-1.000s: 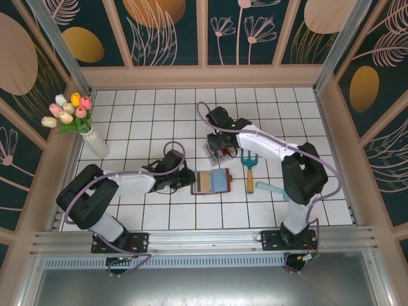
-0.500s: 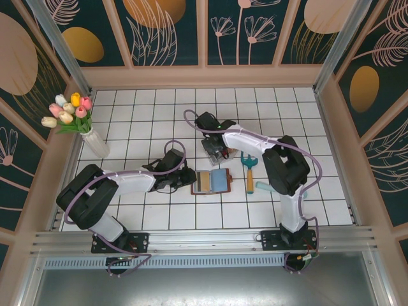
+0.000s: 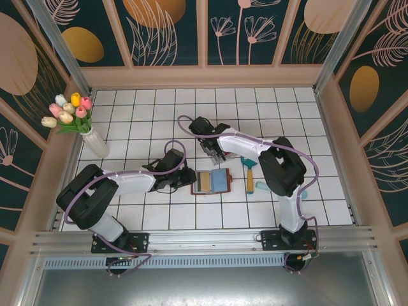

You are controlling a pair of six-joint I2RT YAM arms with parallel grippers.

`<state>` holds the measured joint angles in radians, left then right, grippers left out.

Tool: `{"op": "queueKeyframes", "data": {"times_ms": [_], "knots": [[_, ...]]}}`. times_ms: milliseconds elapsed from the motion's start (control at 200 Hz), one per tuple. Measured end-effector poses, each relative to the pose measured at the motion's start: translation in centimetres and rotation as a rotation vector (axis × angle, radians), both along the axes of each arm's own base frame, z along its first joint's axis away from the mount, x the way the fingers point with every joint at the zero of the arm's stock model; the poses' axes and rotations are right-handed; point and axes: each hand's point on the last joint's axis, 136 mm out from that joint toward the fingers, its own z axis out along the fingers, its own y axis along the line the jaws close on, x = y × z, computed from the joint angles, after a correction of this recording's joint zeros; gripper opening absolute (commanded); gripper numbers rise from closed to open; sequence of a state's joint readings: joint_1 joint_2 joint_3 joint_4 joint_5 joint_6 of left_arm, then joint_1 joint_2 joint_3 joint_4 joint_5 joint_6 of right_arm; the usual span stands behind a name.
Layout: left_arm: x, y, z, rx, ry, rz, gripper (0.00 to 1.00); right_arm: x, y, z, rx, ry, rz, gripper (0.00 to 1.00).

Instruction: Put the credit cards into the card holder

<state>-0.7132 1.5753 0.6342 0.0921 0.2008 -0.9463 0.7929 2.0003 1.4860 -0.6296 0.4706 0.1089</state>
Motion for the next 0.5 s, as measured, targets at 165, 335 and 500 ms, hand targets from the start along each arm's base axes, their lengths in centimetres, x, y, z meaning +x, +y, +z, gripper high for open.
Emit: {"op": "queueKeyframes", "data": {"times_ms": [165,335,500], "knots": [[-0.01,0.0,-0.01,0.0,0.0,0.0,0.27,0.04,-0.05,0.03,-0.003,-0.003,0.0,0.26],[-0.01,0.01,-0.02,0.0,0.001,0.0,0.26,0.07,-0.07,0.05,-0.006,-0.005,0.001,0.23],[-0.04,0.03,-0.05,0.002,0.002,0.0,0.26,0.12,-0.14,0.11,-0.009,-0.008,-0.001,0.21]]}}
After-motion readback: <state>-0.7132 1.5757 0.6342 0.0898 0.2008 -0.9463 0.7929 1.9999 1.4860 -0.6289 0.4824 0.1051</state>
